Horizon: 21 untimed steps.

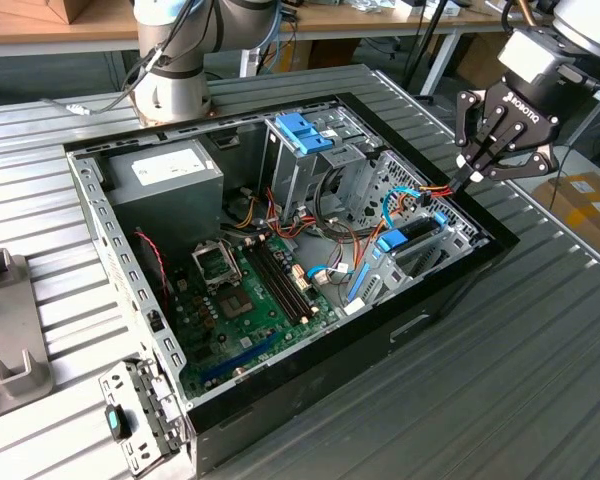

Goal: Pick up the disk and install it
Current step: 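Insert the disk into the insertion slot, then insert the first disk wire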

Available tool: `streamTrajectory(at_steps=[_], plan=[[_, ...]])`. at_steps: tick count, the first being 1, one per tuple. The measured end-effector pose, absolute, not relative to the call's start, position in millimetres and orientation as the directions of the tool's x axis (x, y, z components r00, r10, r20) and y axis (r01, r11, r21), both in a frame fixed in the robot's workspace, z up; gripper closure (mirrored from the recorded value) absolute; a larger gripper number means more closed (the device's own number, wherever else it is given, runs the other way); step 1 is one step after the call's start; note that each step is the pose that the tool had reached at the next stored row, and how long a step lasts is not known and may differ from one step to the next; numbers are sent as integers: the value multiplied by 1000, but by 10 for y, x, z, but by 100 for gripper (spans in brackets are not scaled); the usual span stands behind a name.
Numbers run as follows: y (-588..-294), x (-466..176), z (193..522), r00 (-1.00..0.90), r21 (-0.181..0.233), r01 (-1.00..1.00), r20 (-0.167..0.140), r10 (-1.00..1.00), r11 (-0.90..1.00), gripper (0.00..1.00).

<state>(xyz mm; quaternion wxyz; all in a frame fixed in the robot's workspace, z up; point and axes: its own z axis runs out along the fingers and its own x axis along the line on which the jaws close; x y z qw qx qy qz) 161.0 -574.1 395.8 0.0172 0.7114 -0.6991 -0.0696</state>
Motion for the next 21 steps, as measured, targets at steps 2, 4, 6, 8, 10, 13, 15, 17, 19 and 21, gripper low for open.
streamTrajectory(at_steps=[2, 4, 6, 8, 10, 13, 15, 17, 19, 21], plan=[[-5741, 1610, 3958, 13, 122, -992, -75, -997, -22, 90], [-5741, 1611, 3958, 13, 122, -992, -75, -997, -22, 90], [-5741, 1612, 3957, 13, 122, -992, -75, -997, -22, 90], [-5741, 1613, 3957, 13, 122, -992, -75, -997, -22, 90], [-5741, 1613, 3957, 13, 122, -992, -75, -997, -22, 89], [-5741, 1614, 3957, 13, 122, -992, -75, -997, -22, 77], [-5741, 1614, 3956, 13, 122, -992, -75, -997, -22, 71], [-5741, 1615, 3956, 13, 122, -992, -75, -997, -22, 58], [-5741, 1615, 3956, 13, 122, -992, -75, -997, -22, 52], [-5742, 1616, 3953, 13, 122, -992, -75, -997, -22, 52]])
